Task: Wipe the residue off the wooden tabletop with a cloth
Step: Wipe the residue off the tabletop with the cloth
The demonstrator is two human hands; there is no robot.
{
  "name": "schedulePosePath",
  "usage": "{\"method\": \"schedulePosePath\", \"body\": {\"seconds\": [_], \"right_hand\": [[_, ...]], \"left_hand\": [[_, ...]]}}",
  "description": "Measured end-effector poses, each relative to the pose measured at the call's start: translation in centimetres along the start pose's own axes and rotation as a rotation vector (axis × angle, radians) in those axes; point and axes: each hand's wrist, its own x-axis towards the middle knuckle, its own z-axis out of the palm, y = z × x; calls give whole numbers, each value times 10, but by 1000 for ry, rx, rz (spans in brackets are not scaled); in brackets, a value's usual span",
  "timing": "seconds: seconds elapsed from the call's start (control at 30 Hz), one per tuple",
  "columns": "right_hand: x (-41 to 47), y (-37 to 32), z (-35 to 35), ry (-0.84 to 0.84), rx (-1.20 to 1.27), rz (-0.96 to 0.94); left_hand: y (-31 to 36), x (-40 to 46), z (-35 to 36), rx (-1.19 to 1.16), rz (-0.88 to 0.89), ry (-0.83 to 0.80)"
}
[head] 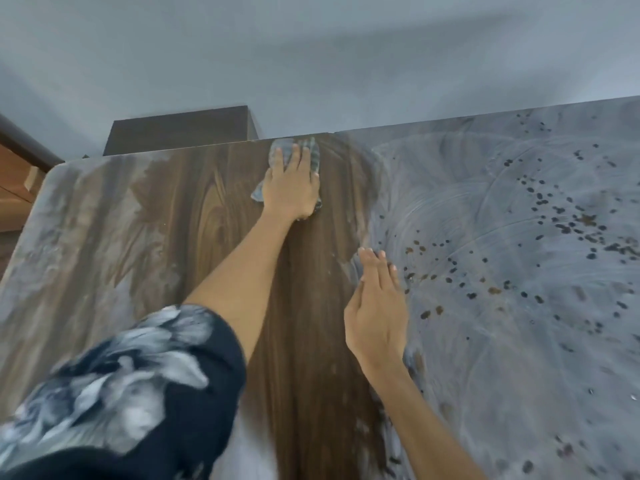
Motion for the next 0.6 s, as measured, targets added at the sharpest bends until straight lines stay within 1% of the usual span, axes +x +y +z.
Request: {"method": "schedulePosePath", "body": {"seconds": [0.03,0.07,0.1,0.17,0.2,0.23,0.27,0.3,0.37,0.47,0.53,0.6], "right_hand": [[0,0,0,6,8,1],[-1,-1,-1,21,34,12],[-1,-2,-3,36,80,41],[-2,-2,-7,67,191,130],[-2,-1,-8,86,228,168],[-2,1,-9,102,250,197],[-2,2,-9,111,267,208],[-3,2,-9,119,276,200],[-3,1,-8,126,267,163],[-2,1,-6,96,242,180],[-2,1,-5,70,212,184],[-2,2,-4,65,194,147]], "left_hand": [[8,-2,2,-14,4,8],[15,-12,6,-6,70,25],[24,-31,11,7,191,37],[34,-87,18,24,488,14],[34,-114,19,22,596,-33],[31,-137,17,27,651,-73],[25,-153,15,35,639,-102],[17,-159,15,49,580,-99],[3,-144,12,76,391,-43],[-3,-85,3,17,141,1],[7,-42,3,-22,47,10],[28,-9,1,-74,8,-2]]}}
